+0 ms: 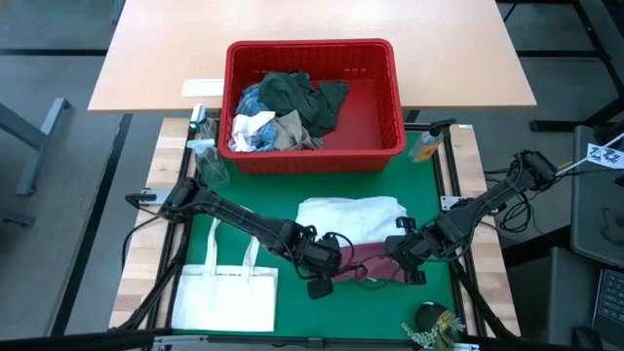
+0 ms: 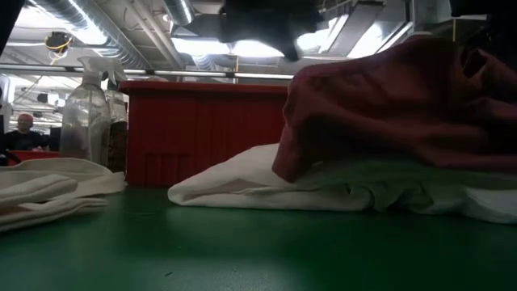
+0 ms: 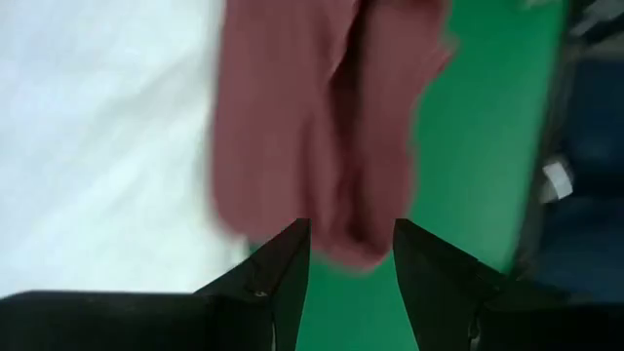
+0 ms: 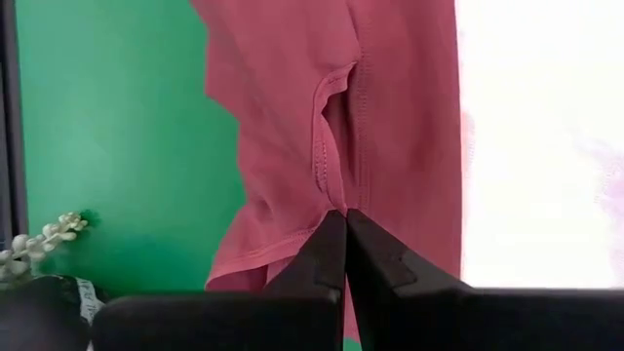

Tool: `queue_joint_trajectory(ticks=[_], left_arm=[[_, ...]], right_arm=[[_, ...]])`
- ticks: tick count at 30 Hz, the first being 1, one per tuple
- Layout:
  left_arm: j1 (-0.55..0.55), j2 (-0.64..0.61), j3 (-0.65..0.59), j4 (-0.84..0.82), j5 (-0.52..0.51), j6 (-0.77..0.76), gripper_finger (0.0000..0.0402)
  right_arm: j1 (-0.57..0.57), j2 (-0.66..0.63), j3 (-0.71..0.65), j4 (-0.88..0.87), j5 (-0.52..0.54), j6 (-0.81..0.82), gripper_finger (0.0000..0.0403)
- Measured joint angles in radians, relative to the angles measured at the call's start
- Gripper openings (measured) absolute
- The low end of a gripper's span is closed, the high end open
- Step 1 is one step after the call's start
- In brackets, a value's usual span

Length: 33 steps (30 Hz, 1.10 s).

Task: Fold Laundry from Bin
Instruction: Fold the pink underwear

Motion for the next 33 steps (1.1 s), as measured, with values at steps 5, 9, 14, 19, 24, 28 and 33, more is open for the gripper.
queue_joint_trajectory(ticks=[5,9,14,19,24,28,33], left_arm=[[-0.015,0.006,0.0,0.283,-0.018,0.038,0.0143],[-0.033,0.019,0.0,0.471,-0.066,0.137,0.0143],[-0.052,0.039,0.002,0.528,-0.16,0.219,0.0143],[-0.057,0.092,0.001,0.542,-0.168,0.232,0.0143],[-0.059,0.142,0.001,0.54,-0.169,0.232,0.0143],[-0.054,0.167,0.0,0.535,-0.182,0.232,0.0143],[-0.047,0.186,0.0,0.538,-0.199,0.231,0.0143]], right_arm=[[0.0,0.0,0.0,0.0,0.0,0.0,0.0007],[0.0,0.0,0.0,0.0,0.0,0.0,0.0007],[0.0,0.0,0.0,0.0,0.0,0.0,0.0007],[0.0,0.0,0.0,0.001,0.0,0.003,0.0007],[0.0,0.0,0.0,0.001,0.0,0.003,0.0007],[0.0,0.0,0.0,0.002,0.0,0.003,0.0007],[0.0,0.0,0.0,0.002,0.0,0.003,0.0007]])
